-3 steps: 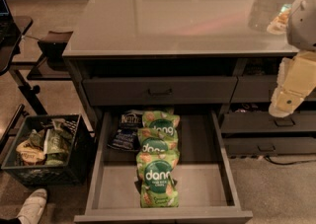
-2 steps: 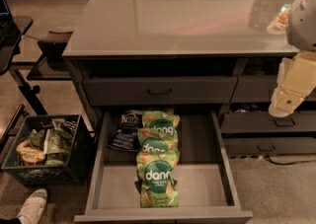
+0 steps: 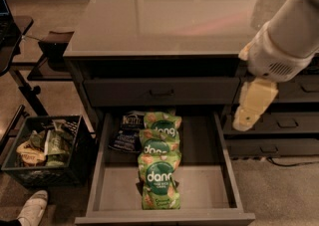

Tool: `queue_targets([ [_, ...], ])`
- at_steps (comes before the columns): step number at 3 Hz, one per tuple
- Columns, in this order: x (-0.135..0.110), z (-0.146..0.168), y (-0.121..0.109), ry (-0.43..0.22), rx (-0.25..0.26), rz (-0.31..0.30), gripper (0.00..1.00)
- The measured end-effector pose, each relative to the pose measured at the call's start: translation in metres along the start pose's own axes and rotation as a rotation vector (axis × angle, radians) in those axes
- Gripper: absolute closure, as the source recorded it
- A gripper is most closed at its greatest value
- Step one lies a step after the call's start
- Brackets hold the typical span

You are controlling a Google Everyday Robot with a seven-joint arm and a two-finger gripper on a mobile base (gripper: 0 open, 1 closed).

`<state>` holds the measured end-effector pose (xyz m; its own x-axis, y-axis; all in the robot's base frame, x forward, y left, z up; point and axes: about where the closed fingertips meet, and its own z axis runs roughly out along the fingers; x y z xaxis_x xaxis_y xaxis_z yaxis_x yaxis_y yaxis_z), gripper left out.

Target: Pick blue chip bag from middle drawer and place on counter

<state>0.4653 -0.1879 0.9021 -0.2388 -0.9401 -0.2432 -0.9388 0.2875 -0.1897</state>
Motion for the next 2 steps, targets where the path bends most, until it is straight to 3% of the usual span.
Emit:
queue_targets([
  [1, -0.019, 0.069, -0.01, -0.011, -0.035, 0.004, 0.0],
  [2, -0.042, 0.116, -0.017, -0.039, -0.046, 0.022, 0.0],
])
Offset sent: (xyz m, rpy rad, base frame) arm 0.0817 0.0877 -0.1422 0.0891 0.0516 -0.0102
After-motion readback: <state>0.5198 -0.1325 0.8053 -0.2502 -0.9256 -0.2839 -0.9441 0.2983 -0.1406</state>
